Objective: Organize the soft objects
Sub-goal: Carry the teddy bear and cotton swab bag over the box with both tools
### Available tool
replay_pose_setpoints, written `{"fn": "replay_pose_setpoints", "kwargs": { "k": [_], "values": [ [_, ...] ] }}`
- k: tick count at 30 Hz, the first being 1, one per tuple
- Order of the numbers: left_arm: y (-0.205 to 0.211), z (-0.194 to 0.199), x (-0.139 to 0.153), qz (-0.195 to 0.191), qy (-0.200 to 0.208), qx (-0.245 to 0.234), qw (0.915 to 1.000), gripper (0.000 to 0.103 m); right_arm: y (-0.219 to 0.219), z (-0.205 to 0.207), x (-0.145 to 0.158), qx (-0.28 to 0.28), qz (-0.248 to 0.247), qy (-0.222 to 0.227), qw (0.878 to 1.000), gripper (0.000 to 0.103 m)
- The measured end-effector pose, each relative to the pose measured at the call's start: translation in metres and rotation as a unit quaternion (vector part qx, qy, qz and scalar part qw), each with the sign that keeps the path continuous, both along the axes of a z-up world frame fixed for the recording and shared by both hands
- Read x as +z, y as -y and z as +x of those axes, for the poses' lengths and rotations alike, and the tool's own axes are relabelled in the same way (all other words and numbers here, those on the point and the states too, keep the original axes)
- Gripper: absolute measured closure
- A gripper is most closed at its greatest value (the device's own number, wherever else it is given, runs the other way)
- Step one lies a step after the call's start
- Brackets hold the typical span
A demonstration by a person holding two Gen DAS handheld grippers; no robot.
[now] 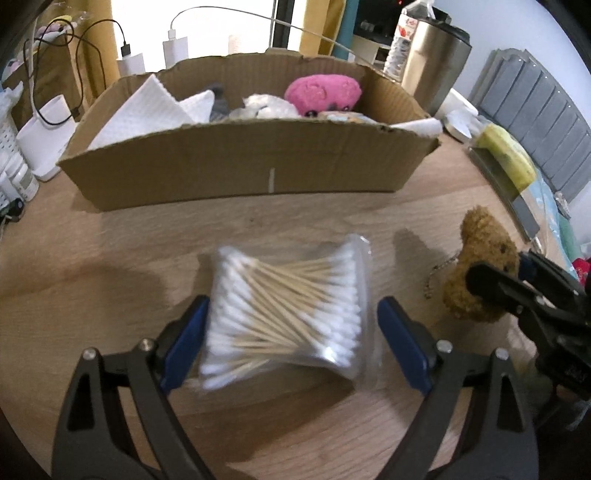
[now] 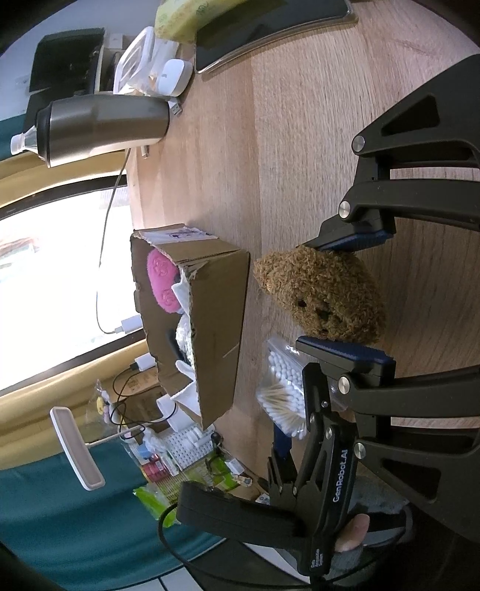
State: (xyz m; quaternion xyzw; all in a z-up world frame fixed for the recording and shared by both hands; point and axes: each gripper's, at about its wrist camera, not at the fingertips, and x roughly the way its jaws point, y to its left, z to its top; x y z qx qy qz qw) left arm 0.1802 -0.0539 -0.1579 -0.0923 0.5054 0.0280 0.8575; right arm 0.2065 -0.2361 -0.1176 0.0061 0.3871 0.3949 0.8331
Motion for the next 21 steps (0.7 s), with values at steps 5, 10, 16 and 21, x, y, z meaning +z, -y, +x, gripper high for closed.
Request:
{"fn": "replay_pose_setpoints", "kwargs": {
  "k": [5, 10, 16, 21],
  "values": [
    [0.001, -0.002, 0.002, -0.007, 0.009, -0.015, 0.9998, 0.028, -0.001, 0.000, -0.001, -0.002, -0.005, 0.001, 1.000, 0.058],
    [0.002, -0.007, 0.004, -0.020, 0.014, -0.031, 0.9992, 0.029, -0.001, 0.001, 0.000, -0.008, -0.006, 0.003, 1.000, 0.058],
    [0.002, -0.017, 0.012, -0.033, 0.033, -0.042, 0.9980, 0.029, -0.001, -0.001, 0.002, -0.015, -0.012, 0.006, 1.000, 0.058],
    [-0.007, -0.028, 0.022, -0.040, 0.052, -0.035, 0.9972, 0.029, -0.008, -0.007, 0.006, -0.012, -0.017, 0.013, 1.000, 0.058]
  ]
}}
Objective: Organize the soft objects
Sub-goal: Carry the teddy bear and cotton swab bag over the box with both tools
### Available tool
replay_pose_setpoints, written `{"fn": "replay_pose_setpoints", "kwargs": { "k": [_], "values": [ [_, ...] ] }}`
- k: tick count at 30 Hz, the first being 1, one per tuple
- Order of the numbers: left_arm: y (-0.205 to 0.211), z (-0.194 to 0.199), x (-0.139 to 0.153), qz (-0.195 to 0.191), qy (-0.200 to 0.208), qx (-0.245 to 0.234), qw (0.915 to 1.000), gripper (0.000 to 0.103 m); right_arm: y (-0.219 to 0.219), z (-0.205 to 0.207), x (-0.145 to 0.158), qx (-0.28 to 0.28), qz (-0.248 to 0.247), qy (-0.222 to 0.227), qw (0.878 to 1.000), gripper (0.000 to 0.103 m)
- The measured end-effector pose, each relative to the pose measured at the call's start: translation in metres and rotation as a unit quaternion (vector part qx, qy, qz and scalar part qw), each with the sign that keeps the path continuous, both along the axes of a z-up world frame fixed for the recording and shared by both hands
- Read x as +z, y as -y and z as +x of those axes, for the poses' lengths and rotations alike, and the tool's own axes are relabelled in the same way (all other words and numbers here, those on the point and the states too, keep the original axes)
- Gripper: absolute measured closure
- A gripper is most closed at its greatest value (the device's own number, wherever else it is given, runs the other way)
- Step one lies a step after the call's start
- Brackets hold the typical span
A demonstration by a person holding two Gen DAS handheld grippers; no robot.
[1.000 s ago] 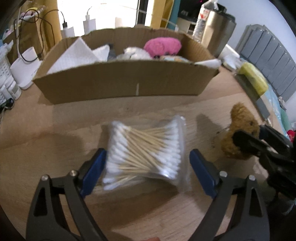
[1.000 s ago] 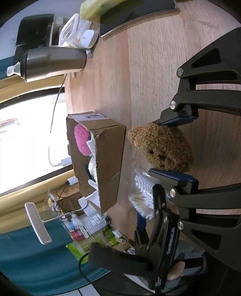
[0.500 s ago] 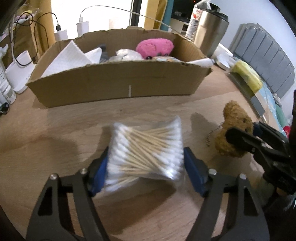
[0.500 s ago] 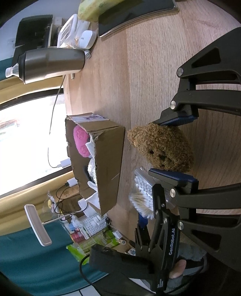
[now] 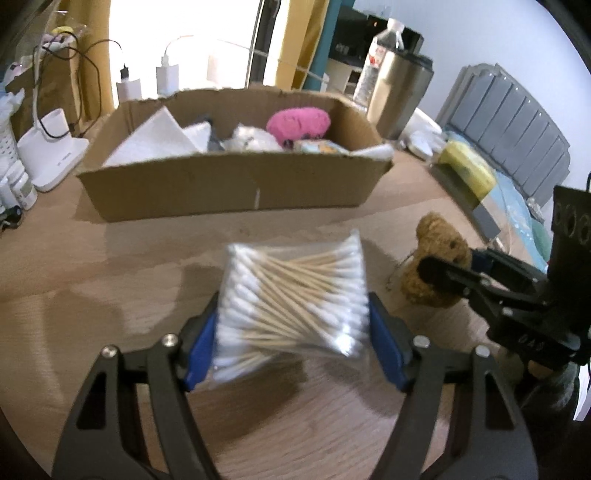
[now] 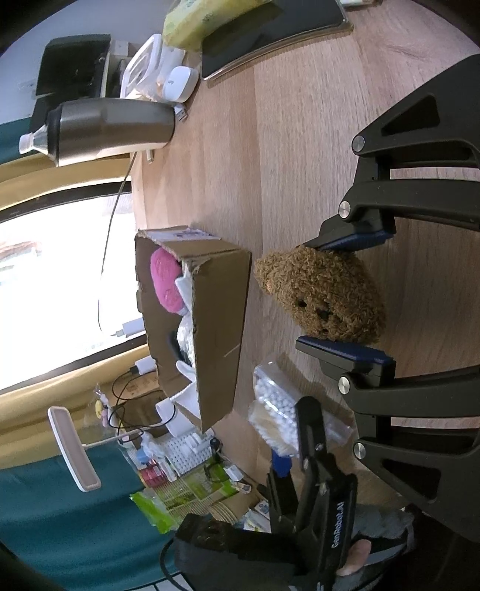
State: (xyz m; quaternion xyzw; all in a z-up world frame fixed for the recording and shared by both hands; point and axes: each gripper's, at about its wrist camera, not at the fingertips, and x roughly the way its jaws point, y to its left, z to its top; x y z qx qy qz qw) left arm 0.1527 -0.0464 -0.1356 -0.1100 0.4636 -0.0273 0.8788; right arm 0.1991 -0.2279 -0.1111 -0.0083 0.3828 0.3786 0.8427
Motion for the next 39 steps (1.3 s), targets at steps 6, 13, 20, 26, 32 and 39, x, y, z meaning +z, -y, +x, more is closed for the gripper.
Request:
{"fn": "replay_pose_setpoints", "kwargs": {
  "k": [6, 13, 20, 26, 32, 39],
  "values": [
    [-0.003, -0.015, 0.017, 0.000, 0.037, -0.002, 0.9993, 0.029, -0.010, -0.007, 0.014, 0.008, -0.004, 0.018, 1.000, 0.058],
    [-0.016, -0.023, 0.034, 0.004, 0.063, 0.007, 0.9980, 0.029, -0.018, -0.008, 0.030, 0.010, -0.006, 0.038, 0.999, 0.058],
    [-0.033, -0.031, 0.055, 0.006, 0.092, 0.017, 0.9956, 0.029, -0.026, -0.008, 0.046, 0.009, -0.003, 0.055, 0.998, 0.058],
    [-0.045, -0.033, 0.067, 0.007, 0.110, 0.024, 0.9936, 0.029, -0.036, -0.010, 0.058, 0.013, -0.008, 0.069, 0.998, 0.058],
    [-0.058, -0.035, 0.074, 0.005, 0.126, 0.027, 0.9917, 0.029, -0.047, -0.010, 0.067, 0.015, -0.017, 0.081, 0.996, 0.058],
    [-0.079, -0.036, 0.078, 0.004, 0.137, 0.034, 0.9900, 0.029, -0.062, -0.007, 0.075, 0.018, -0.023, 0.091, 0.995, 0.058]
  ]
}}
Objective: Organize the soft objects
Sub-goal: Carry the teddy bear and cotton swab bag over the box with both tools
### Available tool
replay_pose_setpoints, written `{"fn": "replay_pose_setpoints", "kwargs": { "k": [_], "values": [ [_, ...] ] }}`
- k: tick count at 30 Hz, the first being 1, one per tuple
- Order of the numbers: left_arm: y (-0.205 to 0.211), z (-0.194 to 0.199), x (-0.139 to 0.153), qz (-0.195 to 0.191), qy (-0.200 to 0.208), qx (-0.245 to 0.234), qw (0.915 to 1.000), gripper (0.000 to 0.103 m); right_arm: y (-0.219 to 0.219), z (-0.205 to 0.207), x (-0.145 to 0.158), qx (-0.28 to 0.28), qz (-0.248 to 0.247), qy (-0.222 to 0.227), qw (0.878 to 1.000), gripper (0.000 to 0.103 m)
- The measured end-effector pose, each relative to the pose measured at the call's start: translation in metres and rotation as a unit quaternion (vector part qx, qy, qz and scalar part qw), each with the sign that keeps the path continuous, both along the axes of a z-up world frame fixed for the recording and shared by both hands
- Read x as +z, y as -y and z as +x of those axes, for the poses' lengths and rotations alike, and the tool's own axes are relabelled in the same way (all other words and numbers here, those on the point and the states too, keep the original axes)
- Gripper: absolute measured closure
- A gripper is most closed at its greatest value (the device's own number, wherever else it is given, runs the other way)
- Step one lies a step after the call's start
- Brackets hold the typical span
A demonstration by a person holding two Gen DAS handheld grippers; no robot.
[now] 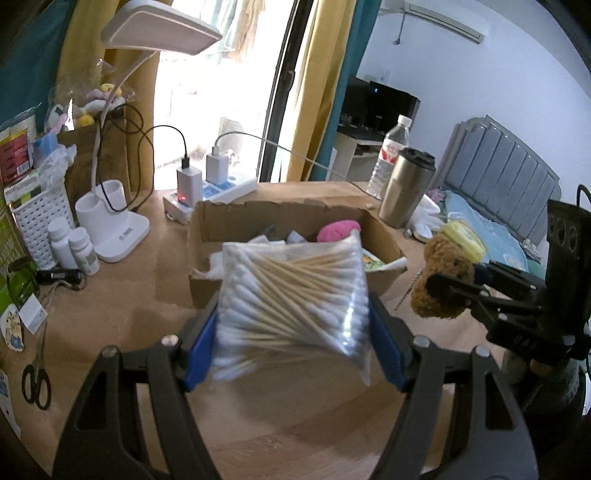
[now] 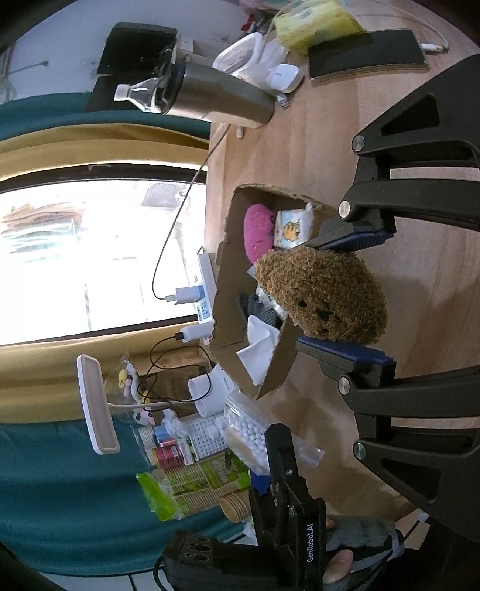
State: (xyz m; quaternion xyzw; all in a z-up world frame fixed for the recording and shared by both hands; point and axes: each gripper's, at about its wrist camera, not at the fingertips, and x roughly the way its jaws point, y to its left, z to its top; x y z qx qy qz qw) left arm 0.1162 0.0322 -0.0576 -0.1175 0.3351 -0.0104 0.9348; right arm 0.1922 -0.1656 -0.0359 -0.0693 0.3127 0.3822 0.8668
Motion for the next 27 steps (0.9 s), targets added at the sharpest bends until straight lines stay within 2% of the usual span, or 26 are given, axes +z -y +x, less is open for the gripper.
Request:
{"fn": "replay_pose_setpoints", "kwargs": {
  "k": [9, 27],
  "values": [
    [-0.014, 0.007, 0.008, -0.004, 0.013, 0.004, 0.9999, 0.029, -0.017, 0.009, 0.006, 0.008, -0.007, 0.010, 1.000, 0.058],
    [-0.030, 0.037, 0.005, -0.004, 0.009, 0.015, 0.9998, 0.029, -0.038, 0.047, 0.003, 0.021, -0.011, 0.008, 1.000, 0.058]
  ]
}}
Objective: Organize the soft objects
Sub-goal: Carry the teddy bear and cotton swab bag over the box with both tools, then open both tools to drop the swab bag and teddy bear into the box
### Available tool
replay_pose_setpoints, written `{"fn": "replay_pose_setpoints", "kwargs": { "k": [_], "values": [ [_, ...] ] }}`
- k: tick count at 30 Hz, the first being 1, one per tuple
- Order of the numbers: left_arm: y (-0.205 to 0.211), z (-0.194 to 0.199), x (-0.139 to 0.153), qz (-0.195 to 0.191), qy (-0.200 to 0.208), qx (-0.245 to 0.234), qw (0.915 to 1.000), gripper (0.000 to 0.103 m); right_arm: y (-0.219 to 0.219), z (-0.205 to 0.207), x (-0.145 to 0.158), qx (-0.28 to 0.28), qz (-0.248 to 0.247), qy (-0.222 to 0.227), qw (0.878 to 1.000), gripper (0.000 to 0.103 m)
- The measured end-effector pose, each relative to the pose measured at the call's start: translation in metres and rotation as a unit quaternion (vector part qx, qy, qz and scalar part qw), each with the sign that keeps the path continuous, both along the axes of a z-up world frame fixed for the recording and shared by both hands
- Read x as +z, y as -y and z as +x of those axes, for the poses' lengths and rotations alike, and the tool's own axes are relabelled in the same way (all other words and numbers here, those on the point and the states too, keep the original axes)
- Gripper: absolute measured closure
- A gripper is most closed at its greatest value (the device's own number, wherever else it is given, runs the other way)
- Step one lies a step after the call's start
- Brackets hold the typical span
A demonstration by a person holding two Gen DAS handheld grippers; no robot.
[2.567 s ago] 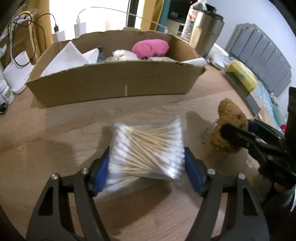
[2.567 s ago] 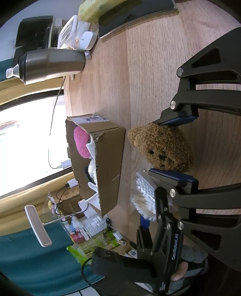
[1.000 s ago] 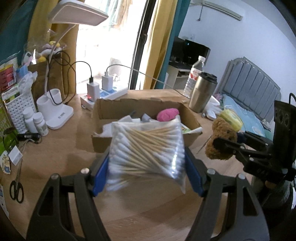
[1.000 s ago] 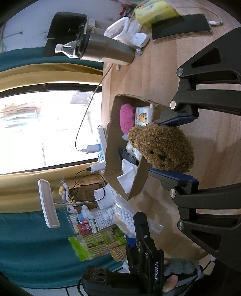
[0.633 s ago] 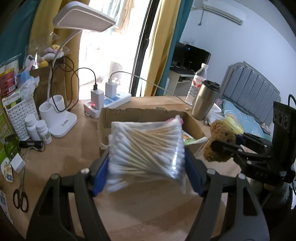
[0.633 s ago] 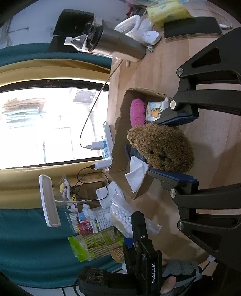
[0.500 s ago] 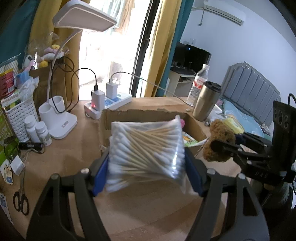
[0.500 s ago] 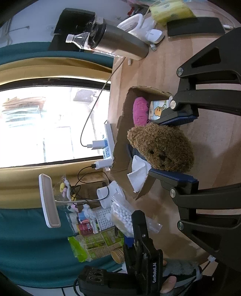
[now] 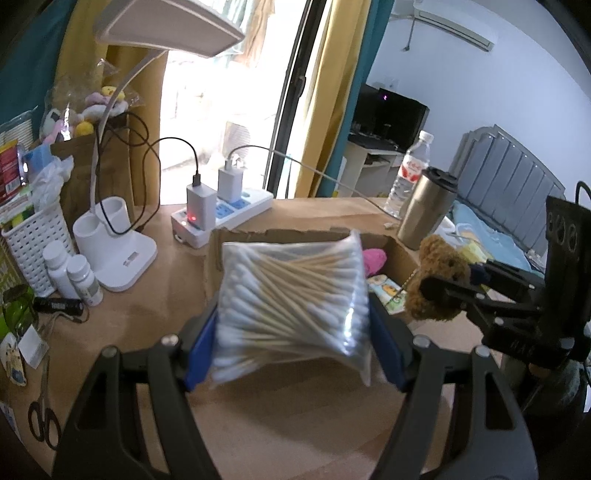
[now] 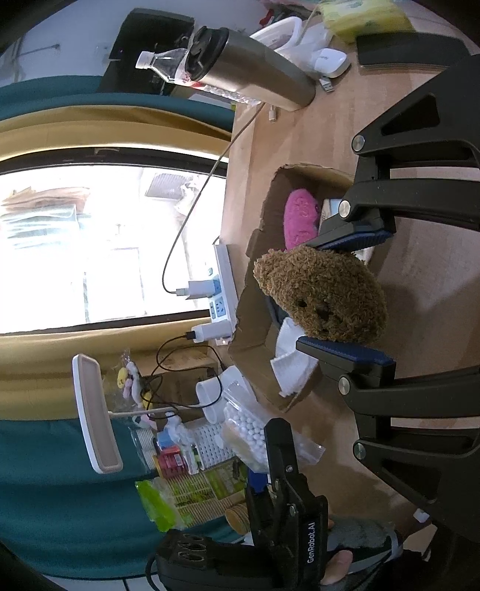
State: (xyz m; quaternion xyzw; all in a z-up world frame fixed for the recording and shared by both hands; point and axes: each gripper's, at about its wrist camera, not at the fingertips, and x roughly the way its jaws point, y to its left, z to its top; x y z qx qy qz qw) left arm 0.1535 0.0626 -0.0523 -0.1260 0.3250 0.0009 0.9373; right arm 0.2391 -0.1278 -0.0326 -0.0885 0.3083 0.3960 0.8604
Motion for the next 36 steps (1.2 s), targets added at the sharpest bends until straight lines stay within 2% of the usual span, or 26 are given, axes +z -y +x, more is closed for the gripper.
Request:
{"fn": "replay_pose_setpoints", "kwargs": {
  "k": [15, 36],
  "values": [
    [-0.013, 0.041, -0.015, 0.012, -0.009, 0.008, 0.9999, 0.029, -0.005, 0.039, -0.015, -0.004, -0.006, -0.016, 1.000, 0.058],
    [-0.019, 0.098, -0.050, 0.014, -0.041, 0.004, 0.9990, 0.029, -0.011, 0.074, -0.060, -0.025, -0.035, -0.057, 0.997, 0.058]
  ]
}}
